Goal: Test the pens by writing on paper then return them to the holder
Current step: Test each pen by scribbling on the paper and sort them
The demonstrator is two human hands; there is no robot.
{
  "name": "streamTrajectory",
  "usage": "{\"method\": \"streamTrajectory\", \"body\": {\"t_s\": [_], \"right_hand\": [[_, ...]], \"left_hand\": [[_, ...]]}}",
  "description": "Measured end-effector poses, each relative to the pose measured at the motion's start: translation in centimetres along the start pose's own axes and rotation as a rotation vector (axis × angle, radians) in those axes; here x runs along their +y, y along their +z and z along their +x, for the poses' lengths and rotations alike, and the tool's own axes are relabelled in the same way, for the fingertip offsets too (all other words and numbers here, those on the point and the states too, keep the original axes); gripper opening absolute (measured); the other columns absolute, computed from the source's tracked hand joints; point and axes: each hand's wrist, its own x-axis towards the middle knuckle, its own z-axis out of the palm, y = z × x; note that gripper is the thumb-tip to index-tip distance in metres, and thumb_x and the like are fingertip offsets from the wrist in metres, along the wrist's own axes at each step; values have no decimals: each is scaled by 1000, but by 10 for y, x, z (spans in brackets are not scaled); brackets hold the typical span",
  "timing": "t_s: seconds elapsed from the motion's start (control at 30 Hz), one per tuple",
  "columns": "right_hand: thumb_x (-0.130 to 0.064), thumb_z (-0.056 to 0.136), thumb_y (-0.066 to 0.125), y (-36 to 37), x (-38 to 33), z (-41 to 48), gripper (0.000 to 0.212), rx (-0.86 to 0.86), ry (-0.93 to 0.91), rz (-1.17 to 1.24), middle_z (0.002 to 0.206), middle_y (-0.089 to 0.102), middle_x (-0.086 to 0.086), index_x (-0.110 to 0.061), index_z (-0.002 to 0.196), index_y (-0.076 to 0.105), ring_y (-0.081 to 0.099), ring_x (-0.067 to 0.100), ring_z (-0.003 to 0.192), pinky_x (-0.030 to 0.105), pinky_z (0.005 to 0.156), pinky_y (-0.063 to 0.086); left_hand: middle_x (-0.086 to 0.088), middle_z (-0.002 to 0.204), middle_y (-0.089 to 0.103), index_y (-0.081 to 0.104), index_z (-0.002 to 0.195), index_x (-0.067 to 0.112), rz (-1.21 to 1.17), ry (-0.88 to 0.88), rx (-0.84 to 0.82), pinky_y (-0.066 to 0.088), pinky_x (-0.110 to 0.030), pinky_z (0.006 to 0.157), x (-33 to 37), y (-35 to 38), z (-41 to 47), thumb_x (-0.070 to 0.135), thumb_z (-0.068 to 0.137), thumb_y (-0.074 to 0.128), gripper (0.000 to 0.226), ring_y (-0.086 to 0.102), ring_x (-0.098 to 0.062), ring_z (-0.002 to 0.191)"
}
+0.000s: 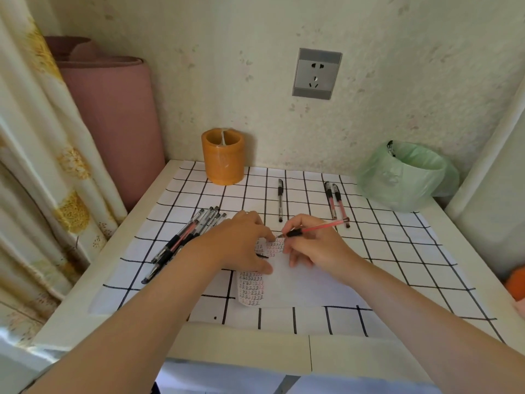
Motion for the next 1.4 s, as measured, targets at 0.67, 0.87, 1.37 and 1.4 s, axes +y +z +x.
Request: {"method": "streamTrajectory", "body": {"t_s": [0.67,0.87,1.37,1.4], "right_hand": [[-9,75,67,5,17,9,23,20,-128,-204,54,51,-9,-22,64,53,43,9,45,24,43,33],[-1,77,68,6,20,9,29,13,-177,-266,58,51,-11,-21,63,52,41,7,51,24,46,33],[0,76,67,7,21,6,30,50,-202,-260,59,50,-12,-21,62,51,42,7,54,22,48,34],[1,77,67,7,21,5,29,51,-205,-259,60,50,-11,-19,63,51,42,7,54,22,49,34]], "left_hand": [[14,105,40,53,126,44,-80,75,37,47,-38,90,1,6,2,61,71,72,61,36,-8,109],[14,105,40,52,126,44,-62,63,33,47,-40,91,3,6,2,62,71,73,62,35,-8,108],[14,107,39,52,127,46,-79,54,50,44,-32,82,1,9,3,62,69,72,64,34,-8,108],[14,107,39,52,127,46,-81,55,49,44,-32,82,0,9,3,63,69,72,64,34,-7,108]]}}
